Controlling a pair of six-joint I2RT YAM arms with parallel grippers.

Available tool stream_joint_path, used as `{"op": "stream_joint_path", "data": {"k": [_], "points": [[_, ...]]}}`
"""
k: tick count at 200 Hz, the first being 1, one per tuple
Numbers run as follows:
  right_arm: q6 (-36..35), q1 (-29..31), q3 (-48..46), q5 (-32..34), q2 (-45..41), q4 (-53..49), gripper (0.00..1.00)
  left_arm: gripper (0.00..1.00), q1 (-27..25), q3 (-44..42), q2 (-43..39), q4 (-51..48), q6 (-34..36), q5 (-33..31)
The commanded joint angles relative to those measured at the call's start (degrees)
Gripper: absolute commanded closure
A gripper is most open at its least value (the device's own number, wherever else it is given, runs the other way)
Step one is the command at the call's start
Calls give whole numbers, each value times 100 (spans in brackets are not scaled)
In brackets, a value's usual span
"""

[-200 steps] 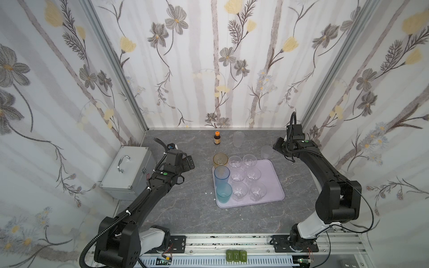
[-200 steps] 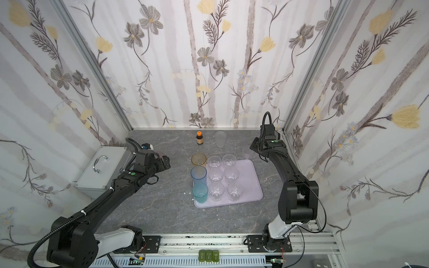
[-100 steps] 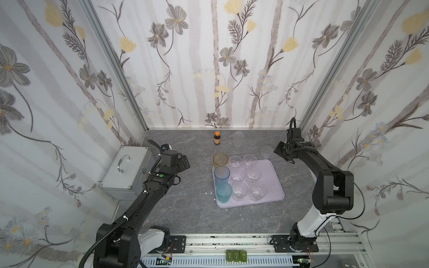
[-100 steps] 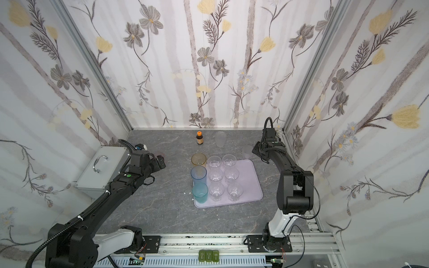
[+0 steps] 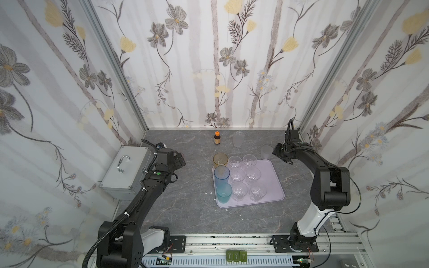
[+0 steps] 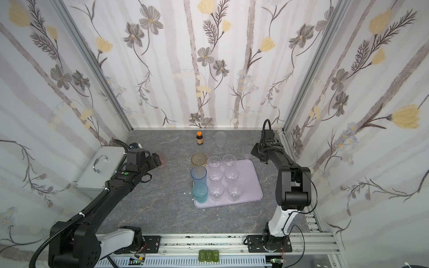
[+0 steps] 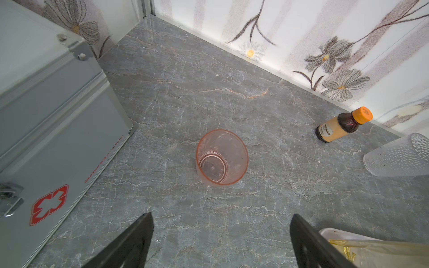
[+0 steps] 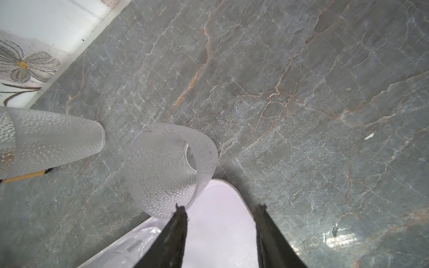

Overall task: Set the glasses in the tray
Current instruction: 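Lift the right gripper and move it toward the frosted glass beyond the tray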

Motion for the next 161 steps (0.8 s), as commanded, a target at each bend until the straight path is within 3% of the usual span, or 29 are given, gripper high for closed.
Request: {"op": "stream_joint_path", "data": {"k": [1,85,161], "points": [[-41,17,103,-96,149,253,54,6,14,63,36,181,-83,216],[-83,106,542,-128,557,161,69,7,12,-311,-88,350,-198,371],[-81,192,831,14,314,-25,61,10,-29,-324,33,429,-225,433]]}}
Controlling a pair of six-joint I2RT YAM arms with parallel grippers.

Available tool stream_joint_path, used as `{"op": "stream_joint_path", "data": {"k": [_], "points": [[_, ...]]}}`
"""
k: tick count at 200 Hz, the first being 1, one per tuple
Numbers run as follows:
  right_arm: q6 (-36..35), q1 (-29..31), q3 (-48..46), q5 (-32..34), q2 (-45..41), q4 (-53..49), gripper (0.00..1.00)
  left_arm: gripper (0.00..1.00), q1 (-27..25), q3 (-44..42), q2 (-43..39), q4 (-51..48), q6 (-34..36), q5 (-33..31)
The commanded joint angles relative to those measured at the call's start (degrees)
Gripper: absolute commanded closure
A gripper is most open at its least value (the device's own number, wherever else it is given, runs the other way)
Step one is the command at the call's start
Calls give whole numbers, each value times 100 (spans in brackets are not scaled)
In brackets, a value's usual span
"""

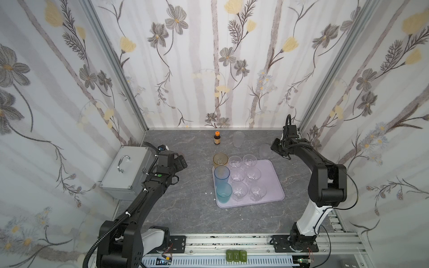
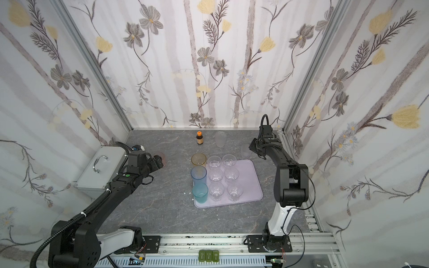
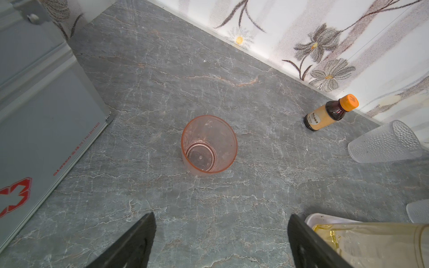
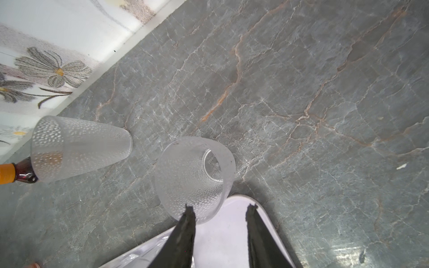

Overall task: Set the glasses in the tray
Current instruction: 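Lift the right gripper and move it toward the frosted glass beyond the tray, then position the right gripper over the upturned frosted glass near the bottle, then lower the right gripper around the frosted glass and close it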

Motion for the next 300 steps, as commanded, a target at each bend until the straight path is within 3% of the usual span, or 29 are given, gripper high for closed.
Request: {"op": "stream_joint_path", "data": {"k": [1,63,100,181,249,300], "points": [[-39,54,168,110,87,0,62,10,-35,-7,45,195,-116,22],[-147,566,1041,629,479,-471,60,11,-391,-31,55,270,-205,-131],[-184,823,1310,22,606,-160,59,11,-523,-31,154,346,-217,-113],[231,1546,2962,-350,2071,123,52,11,-823,-72,178,401,-327,-155],[506,1619,3990,-110,3122,277,53,12,-946,-87,228,417,-373,-166],[467,1597,4070,-38,3184,123,60,12,-981,-82,283,428,-366,-175]]}}
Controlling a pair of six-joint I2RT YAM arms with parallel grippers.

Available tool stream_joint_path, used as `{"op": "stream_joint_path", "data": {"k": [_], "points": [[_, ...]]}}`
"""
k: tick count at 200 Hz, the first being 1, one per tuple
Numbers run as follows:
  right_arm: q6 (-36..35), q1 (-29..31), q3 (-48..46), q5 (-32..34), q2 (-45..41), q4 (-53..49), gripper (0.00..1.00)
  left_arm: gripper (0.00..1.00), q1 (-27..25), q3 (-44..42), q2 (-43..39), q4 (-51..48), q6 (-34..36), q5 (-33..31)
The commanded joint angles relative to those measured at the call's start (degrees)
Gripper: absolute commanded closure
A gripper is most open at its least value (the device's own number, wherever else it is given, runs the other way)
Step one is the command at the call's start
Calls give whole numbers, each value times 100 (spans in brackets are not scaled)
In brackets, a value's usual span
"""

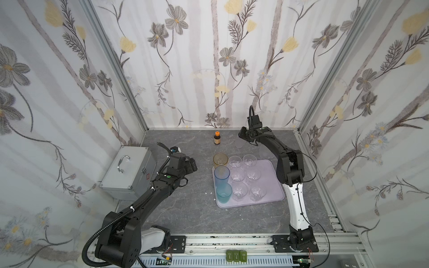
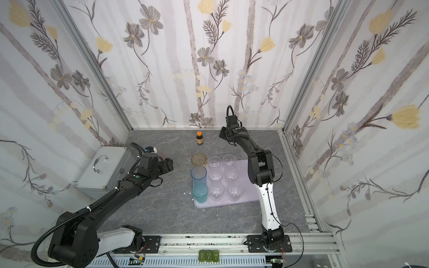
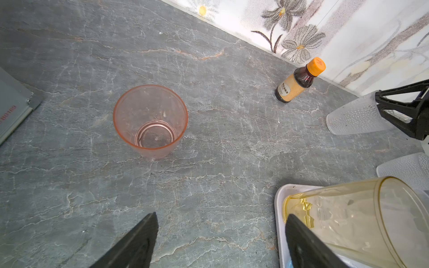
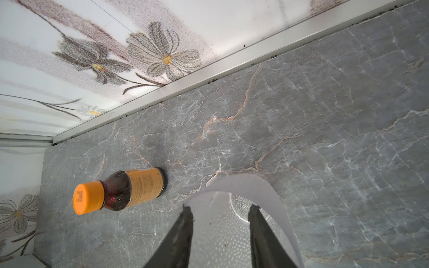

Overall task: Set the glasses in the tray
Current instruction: 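Lower the right gripper around the frosted glass and close it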

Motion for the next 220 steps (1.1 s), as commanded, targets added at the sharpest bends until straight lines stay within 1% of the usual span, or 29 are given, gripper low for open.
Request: {"op": "stream_joint_path", "data": {"k": [1,51,70,85,98,110,142,166,181,220], "points": [[1,-7,57,123,-19,98,60,12,-24,22,14,137,-87,-96],[-371,-33,57,50,-571,-70,57,12,-37,-93,-17,155,-130,-114],[-512,-60,49,184,-753,-275,55,12,-58,-85,-17,163,-146,-137],[-575,-77,49,426,-830,-494,51,13,-122,-63,-10,164,-126,-288],[-585,-95,2,624,-834,-640,48,13,-239,-33,0,188,-60,-453],[-608,-98,-10,673,-774,-709,46,13,-399,16,39,260,20,-592],[-645,-95,74,299,-427,-697,46,13,-856,-1,86,790,183,-767],[-621,-96,75,202,-208,-649,49,13,-992,12,115,937,143,-808],[-606,-102,102,153,-71,-592,54,13,-1032,12,115,945,145,-823],[-604,-102,119,132,-95,-499,78,13,-1075,-136,5,937,73,-895]]}}
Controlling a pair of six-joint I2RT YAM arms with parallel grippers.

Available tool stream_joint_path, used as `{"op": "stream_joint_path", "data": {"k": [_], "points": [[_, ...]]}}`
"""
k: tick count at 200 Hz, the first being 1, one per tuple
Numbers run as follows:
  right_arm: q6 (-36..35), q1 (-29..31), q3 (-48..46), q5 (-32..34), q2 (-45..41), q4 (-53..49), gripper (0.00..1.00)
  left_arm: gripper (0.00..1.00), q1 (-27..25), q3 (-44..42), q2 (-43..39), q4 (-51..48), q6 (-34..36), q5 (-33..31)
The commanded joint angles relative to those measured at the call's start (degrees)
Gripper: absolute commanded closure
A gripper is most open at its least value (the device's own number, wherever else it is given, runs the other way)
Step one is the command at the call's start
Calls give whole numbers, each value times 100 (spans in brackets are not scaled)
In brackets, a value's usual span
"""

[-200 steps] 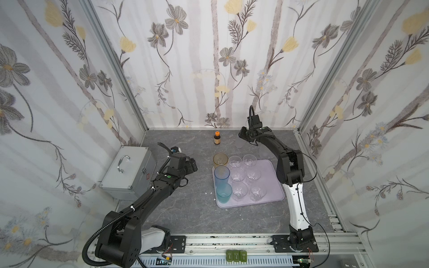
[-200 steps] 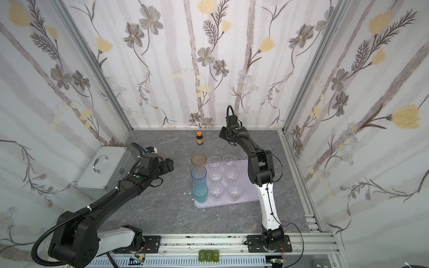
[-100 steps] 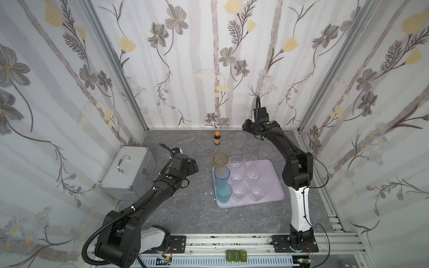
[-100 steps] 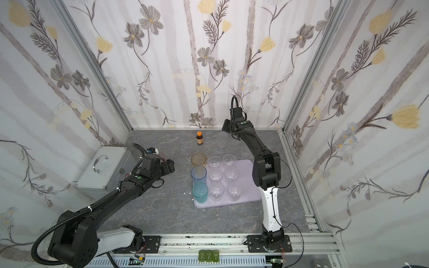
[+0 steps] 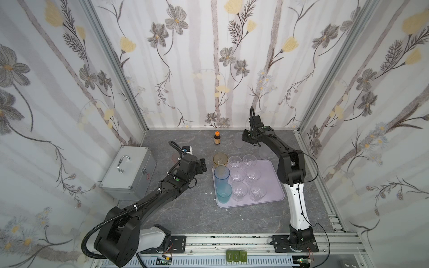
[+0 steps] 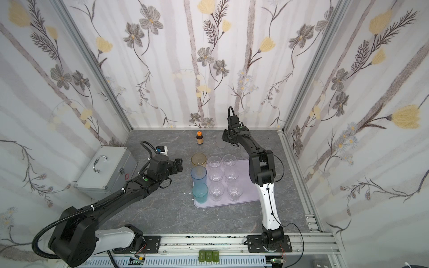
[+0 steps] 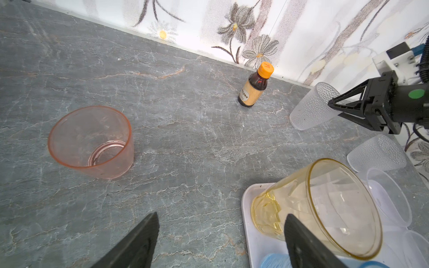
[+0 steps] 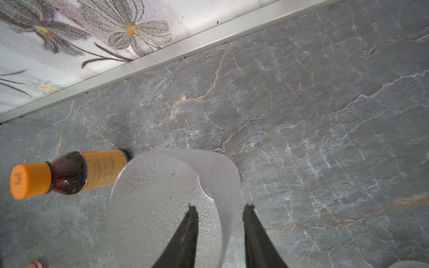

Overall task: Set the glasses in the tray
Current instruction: 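Carry the frosted glass with the right gripper and lower it onto the tray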

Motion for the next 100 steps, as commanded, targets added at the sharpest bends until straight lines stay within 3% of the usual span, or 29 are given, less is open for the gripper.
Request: {"op": "stream_joint_path", "data": {"k": [1,48,73,100], "points": [[2,-4,68,-78,-66,257,79,13,-10,-84,-100,161,-67,-172],[-213,21,-166,-153,-873,79,95,14,-69,-165,-250,161,-189,-220],[-387,14,-1069,-28,-1891,124,97,14,-203,-110,-275,168,-189,-372],[-454,-150,-2789,223,-3401,309,97,14,-571,-54,-337,266,99,-849]]}}
